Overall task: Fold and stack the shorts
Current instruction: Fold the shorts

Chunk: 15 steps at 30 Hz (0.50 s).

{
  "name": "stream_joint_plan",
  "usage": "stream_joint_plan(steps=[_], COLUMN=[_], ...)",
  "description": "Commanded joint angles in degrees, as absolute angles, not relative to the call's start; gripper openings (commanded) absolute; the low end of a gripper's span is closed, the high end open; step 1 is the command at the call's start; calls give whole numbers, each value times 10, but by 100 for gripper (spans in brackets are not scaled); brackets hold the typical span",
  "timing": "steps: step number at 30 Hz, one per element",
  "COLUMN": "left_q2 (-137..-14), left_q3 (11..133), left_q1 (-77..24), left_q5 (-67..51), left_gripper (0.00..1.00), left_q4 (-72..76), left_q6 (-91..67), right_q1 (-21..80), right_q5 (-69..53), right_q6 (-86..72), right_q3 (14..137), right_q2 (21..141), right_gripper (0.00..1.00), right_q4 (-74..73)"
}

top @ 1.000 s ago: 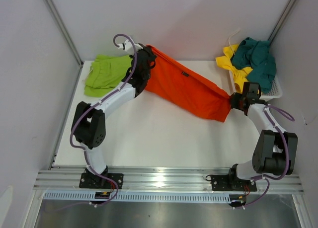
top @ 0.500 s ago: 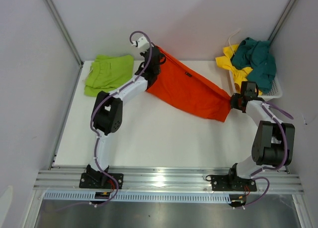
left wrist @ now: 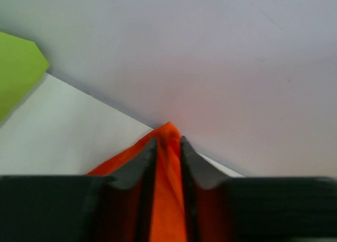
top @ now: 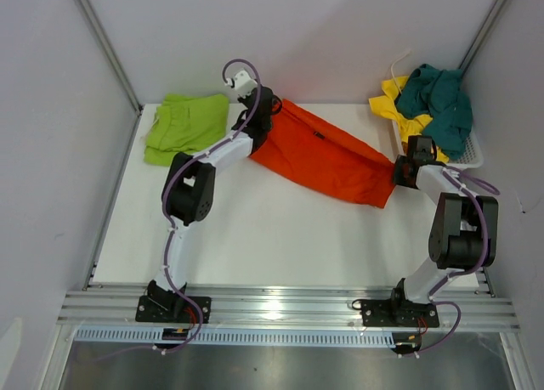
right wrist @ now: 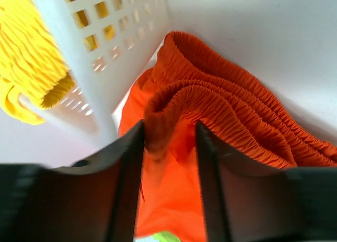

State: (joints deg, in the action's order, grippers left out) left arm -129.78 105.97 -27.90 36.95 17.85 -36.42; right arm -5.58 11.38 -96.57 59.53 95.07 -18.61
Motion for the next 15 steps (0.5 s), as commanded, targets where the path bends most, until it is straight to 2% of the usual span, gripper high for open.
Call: stream_joint_plan(steps=[1, 3, 4, 5, 8, 15], left_q2=[-1303, -1303, -1301, -1299, -1286, -1222], left_q3=[1082, 1082, 1082, 1084, 1085, 1087], left_q1=[-256, -250, -248, -247, -244, -241], left_q5=[375, 353, 346, 343, 345, 344], left_gripper=[32, 40, 54, 62, 98, 99], left_q4=[207, 208, 207, 205, 202, 155], left_q6=[-391, -399, -401, -403, -397, -354], right_q1=[-55, -53, -52, -52, -51, -54], right_q5=[172, 180, 182, 185, 196, 204], right_q6=[-932, -922, -918, -913, -898, -811], right_q3=[618, 615, 615, 616, 612, 593], right_q2=[951, 944, 935, 931, 906, 830], right_gripper=[49, 58, 60, 63, 66, 67], right_q4=[-165, -161, -160, -162, -156, -126])
